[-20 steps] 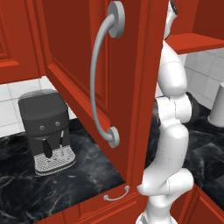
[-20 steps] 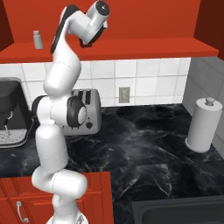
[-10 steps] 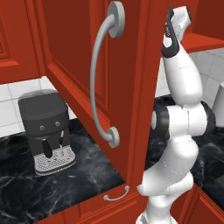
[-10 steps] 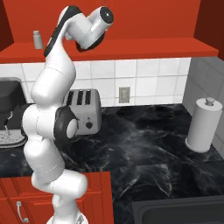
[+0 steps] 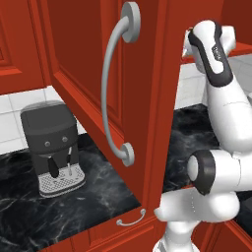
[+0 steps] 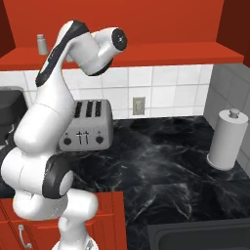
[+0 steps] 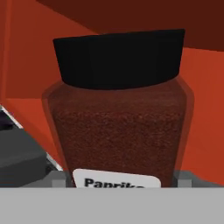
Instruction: Collect the paprika, ketchup, and shaker from the cabinet and place them next to the stove.
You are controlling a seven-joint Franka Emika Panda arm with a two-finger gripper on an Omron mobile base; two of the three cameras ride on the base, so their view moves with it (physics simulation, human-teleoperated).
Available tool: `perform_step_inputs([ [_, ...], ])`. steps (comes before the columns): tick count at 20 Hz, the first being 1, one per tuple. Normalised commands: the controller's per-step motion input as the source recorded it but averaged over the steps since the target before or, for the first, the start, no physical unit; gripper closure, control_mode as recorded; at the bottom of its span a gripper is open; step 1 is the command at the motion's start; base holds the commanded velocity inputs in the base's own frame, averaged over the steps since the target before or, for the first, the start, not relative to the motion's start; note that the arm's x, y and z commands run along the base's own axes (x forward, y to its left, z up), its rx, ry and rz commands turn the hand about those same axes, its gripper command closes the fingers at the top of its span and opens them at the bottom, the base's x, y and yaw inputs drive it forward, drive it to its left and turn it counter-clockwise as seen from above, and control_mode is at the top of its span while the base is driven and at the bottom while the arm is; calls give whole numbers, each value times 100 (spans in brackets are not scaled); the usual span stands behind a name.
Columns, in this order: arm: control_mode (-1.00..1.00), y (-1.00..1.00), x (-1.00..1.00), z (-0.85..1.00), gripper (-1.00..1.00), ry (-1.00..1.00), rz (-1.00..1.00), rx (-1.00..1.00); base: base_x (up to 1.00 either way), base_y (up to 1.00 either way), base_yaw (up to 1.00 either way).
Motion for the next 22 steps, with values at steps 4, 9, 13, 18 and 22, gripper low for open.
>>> perform_step_inputs([
  [4, -100, 0, -100, -21, 100, -14, 9, 0, 0, 0, 0],
  [9, -100, 0, -100, -25, 100, -14, 5, 0, 0, 0, 0],
  [13, -100, 0, -100, -27, 100, -7, 4, 0, 0, 0, 0],
  [18, -100, 0, -95, -27, 100, -1, 5, 0, 0, 0, 0],
  [22, -100, 1, -71, -27, 100, 0, 9, 0, 0, 0, 0],
])
